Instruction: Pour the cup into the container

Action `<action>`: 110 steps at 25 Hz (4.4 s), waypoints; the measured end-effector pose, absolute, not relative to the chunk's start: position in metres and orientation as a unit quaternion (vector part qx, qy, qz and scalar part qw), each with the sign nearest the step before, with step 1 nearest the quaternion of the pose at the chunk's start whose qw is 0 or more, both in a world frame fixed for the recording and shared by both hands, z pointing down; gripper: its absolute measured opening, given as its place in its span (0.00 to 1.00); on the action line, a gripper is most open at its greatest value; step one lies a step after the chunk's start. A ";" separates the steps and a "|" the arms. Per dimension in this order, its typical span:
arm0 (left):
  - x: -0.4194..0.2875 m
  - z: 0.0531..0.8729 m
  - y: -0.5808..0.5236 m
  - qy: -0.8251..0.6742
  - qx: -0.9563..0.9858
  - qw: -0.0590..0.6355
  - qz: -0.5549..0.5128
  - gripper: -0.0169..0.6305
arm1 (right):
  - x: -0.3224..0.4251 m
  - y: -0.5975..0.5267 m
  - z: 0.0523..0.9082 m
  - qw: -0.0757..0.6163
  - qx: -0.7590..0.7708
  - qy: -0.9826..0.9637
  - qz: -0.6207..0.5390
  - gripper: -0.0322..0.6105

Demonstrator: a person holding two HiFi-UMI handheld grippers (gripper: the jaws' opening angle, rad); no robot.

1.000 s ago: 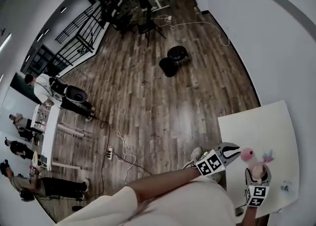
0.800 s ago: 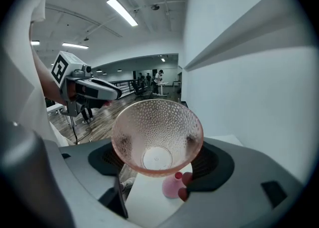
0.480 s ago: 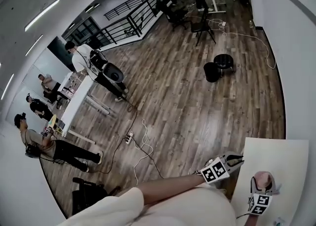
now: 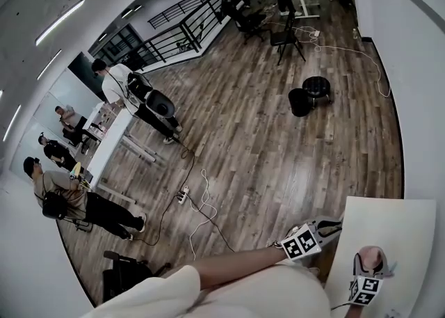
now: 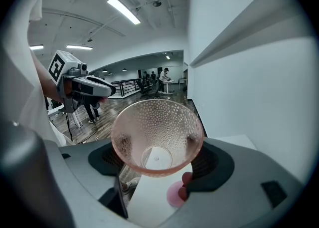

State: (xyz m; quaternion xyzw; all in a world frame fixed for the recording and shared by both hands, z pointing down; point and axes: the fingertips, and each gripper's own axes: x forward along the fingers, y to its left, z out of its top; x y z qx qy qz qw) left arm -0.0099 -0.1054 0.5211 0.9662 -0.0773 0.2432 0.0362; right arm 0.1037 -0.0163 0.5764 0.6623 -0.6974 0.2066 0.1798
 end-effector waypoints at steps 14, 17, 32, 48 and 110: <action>-0.022 0.529 -0.108 -0.076 0.963 0.041 0.255 0.12 | 0.095 -0.026 0.578 0.179 0.665 -0.694 0.208 0.62; -0.020 0.531 -0.109 -0.076 0.964 0.043 0.252 0.12 | 0.098 -0.026 0.578 0.180 0.668 -0.691 0.207 0.62; 0.034 0.533 -0.064 0.004 0.966 0.019 0.257 0.12 | 0.160 0.036 0.585 0.180 0.730 -0.618 0.229 0.62; 0.077 0.524 -0.010 0.082 0.964 -0.027 0.250 0.12 | 0.168 0.073 0.592 0.176 0.750 -0.592 0.238 0.62; 0.123 0.566 0.099 0.211 0.940 -0.038 0.266 0.12 | 0.187 0.217 0.606 0.147 0.839 -0.460 0.250 0.62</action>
